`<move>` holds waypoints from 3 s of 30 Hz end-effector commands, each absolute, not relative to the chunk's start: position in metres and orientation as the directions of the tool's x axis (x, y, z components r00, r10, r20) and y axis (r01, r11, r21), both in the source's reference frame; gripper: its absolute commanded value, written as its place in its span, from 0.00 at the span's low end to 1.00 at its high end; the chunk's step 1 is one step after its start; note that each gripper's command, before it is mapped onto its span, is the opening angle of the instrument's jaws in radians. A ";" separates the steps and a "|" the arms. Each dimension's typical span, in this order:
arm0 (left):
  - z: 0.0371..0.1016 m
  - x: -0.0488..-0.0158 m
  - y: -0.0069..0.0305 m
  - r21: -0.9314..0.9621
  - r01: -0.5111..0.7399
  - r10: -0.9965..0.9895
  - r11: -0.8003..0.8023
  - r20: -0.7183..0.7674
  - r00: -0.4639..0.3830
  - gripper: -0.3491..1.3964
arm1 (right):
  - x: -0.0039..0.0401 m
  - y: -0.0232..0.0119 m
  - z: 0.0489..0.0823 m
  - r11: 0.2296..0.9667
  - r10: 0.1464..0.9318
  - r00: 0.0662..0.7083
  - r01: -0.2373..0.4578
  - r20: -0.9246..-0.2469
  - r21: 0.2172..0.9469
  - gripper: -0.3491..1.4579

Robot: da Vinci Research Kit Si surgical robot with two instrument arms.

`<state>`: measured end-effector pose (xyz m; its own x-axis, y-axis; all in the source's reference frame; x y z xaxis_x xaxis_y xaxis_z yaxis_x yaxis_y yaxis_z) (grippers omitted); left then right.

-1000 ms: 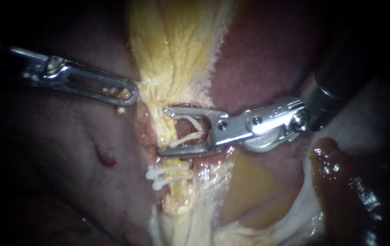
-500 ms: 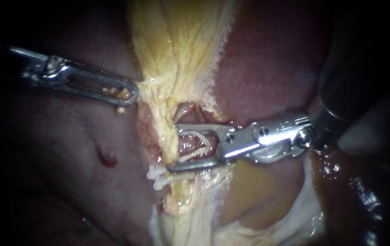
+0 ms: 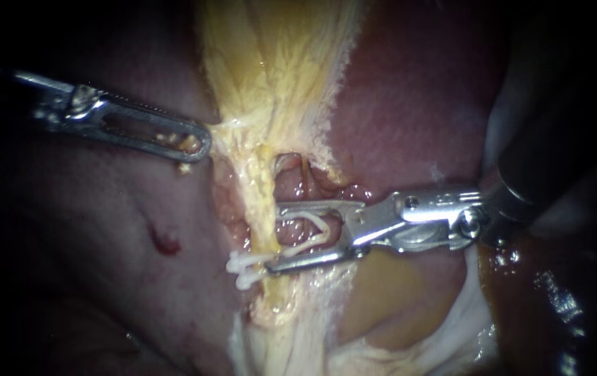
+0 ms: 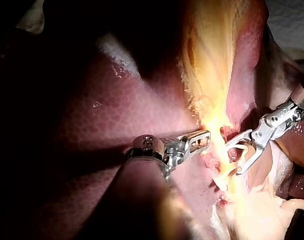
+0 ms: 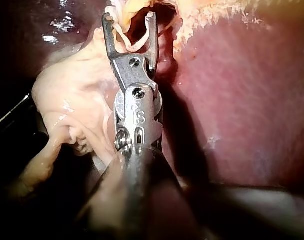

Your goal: Clipping third clip left tube

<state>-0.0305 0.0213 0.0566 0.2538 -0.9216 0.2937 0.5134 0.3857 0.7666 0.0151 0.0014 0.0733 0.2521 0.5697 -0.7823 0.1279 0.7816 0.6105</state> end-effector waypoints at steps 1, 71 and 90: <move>0.0566 -0.0305 0.0213 0.767 0.513 -0.922 0.386 0.294 0.254 0.00 | 0.0150 0.0016 0.0736 0.781 0.571 0.253 0.128 -0.781 0.612 0.47; 0.0567 -0.0306 0.0213 0.766 0.514 -0.922 0.386 0.294 0.254 0.00 | 0.0233 0.0021 0.0719 0.655 0.693 0.126 0.302 -0.710 0.693 0.47; 0.0568 -0.0307 0.0213 0.766 0.514 -0.921 0.386 0.294 0.254 0.00 | 0.0217 0.0062 0.0694 0.618 0.747 0.087 0.277 -0.660 0.736 0.47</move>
